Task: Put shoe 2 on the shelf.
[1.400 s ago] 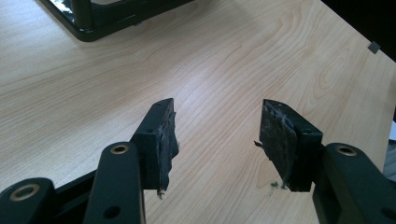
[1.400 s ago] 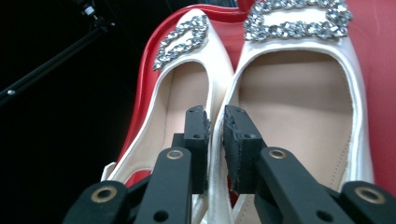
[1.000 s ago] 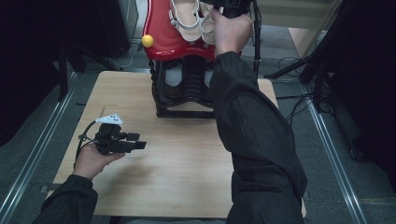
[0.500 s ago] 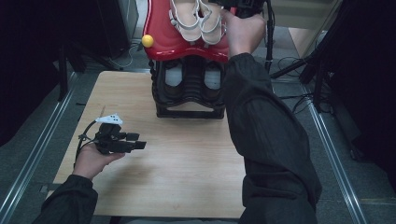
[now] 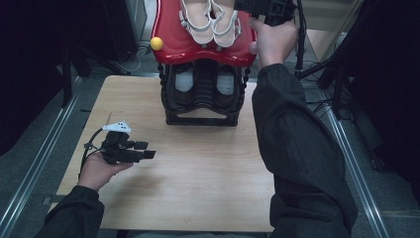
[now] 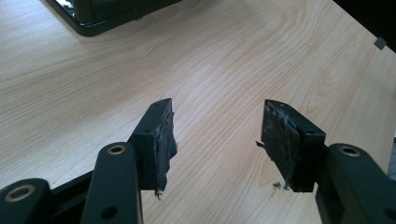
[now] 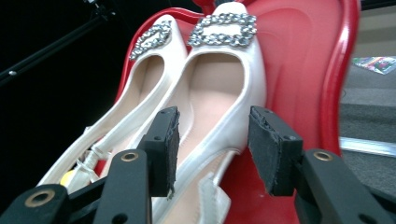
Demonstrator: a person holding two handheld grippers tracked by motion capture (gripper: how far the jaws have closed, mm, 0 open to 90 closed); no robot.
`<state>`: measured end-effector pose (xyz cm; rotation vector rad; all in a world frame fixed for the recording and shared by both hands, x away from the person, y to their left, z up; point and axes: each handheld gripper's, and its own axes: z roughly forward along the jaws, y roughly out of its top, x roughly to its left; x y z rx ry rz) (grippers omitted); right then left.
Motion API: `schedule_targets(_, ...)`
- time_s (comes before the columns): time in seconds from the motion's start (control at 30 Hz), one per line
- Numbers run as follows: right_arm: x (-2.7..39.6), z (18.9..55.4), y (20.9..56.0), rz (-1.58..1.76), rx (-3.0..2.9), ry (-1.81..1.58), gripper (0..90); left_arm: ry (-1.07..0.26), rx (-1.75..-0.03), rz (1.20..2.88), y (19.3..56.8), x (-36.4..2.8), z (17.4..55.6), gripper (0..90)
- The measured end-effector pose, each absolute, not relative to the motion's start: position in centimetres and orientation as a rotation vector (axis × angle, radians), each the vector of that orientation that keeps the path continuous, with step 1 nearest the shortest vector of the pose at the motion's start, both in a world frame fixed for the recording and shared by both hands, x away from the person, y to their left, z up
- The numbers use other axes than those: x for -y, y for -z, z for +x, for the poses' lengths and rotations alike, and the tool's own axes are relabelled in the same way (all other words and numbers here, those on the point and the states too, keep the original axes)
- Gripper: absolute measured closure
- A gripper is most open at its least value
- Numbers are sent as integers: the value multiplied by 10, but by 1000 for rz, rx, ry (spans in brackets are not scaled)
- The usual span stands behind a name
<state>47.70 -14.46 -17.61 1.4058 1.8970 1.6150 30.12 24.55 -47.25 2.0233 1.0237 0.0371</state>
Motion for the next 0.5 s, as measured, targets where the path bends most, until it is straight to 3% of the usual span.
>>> schedule_targets(0.5,178,468,193,1410,-1870,-1602,504,-45,-1026,2024,473,-245,300,446)
